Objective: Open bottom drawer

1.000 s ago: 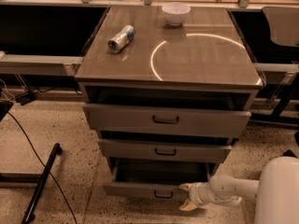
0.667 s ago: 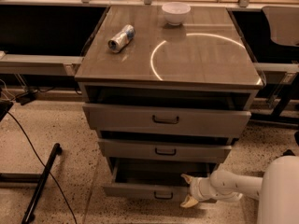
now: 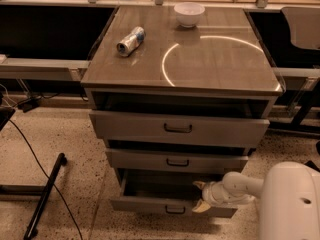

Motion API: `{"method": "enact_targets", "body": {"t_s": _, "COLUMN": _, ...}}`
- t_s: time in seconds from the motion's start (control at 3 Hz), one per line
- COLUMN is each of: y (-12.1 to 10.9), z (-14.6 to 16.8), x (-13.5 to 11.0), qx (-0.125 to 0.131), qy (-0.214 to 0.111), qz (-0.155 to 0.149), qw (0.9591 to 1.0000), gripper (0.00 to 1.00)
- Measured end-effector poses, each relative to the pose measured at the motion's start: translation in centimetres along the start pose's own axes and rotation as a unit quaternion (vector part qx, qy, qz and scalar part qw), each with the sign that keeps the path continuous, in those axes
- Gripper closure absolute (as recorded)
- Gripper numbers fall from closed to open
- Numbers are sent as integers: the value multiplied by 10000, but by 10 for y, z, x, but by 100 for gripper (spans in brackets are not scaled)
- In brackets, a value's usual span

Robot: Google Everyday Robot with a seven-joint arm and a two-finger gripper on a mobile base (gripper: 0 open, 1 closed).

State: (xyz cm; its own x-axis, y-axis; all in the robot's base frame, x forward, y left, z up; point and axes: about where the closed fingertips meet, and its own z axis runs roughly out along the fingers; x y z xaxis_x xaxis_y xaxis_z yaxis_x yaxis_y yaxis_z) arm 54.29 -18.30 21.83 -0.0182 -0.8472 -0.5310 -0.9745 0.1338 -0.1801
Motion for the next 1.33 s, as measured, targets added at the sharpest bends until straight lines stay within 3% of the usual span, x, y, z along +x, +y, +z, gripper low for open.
{"method": "enact_targets", "body": {"t_s": 0.67, "y": -24, "z": -21, "x": -6, "qx": 114, "qy": -88, "qz": 28, "qw": 9999, "gripper": 31}}
{"method": "enact_targets", "body": {"t_s": 1.0, "y": -29, "z": -29, "x": -9, "qx": 122, "qy": -119, "qz": 49, "qw": 9998, "gripper": 49}}
{"method": "enact_targets", "body": {"t_s": 1.33, "y": -32, "z": -15, "x": -4, "qx": 84, "qy": -226, "qz": 185, "qw": 9995, "gripper": 73}}
